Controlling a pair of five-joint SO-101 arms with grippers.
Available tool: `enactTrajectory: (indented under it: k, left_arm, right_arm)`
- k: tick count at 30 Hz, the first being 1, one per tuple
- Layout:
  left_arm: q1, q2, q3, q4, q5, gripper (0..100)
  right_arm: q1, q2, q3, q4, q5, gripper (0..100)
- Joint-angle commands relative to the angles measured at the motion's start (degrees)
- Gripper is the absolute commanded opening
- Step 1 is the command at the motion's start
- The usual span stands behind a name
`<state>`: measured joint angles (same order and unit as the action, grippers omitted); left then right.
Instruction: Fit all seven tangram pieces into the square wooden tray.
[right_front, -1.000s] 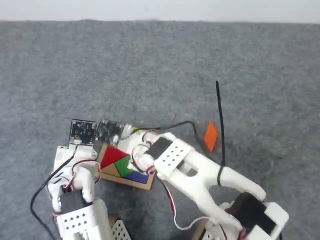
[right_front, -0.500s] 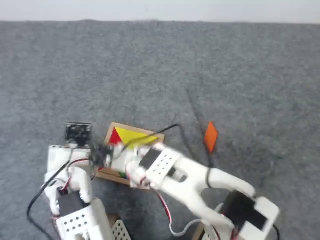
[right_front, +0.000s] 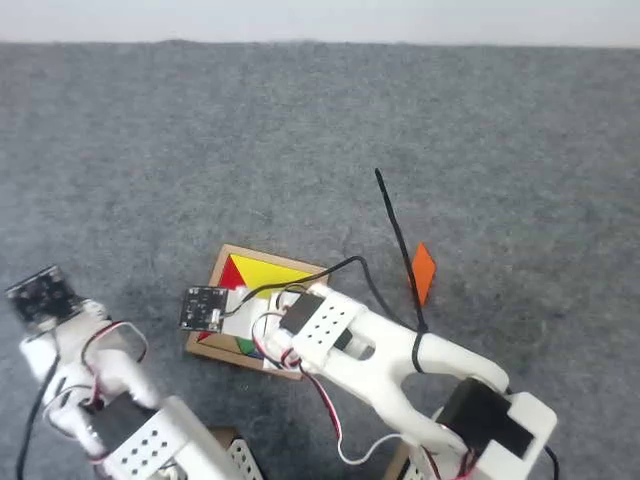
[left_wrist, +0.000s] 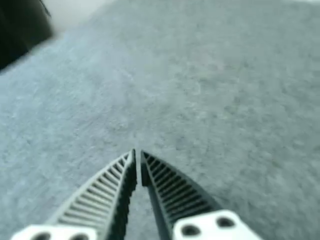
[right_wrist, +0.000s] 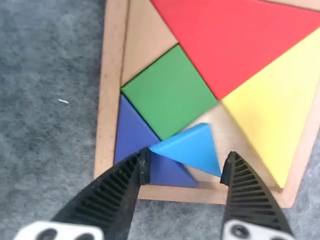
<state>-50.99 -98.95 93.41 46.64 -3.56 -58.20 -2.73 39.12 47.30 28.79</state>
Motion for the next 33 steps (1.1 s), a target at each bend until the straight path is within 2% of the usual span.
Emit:
enactTrajectory:
  k: [1, 8, 15, 19, 26, 33]
  left_arm:
    - [-0.97, -0.79, -3.38, -1.14, 1.23, 2]
    - [-0.97, -0.79, -3.03, -0.97, 1.23, 2]
    - [-0.44, -0.79, -3.03, 0.09, 1.05, 2]
    - [0.97, -0.79, -2.33, 0.09, 1.05, 2]
    - [2.2, -0.79, -1.54, 0.0, -0.88, 2]
    - [2.2, -0.79, -1.45, 0.09, -0.88, 2]
  right_arm:
    - [1.98, 1.36, -2.9, -0.04, 1.32, 24.9]
    - [3.03, 9.89, -11.25, 3.82, 1.41, 24.0]
    - [3.56, 12.35, -13.8, 5.67, 5.63, 6.1]
    - [5.93, 12.26, -13.89, 5.67, 5.63, 0.6]
    - [8.75, 6.9, -15.3, 10.77, 5.36, 1.9]
    - [2.68, 9.27, -13.98, 12.09, 5.63, 15.7]
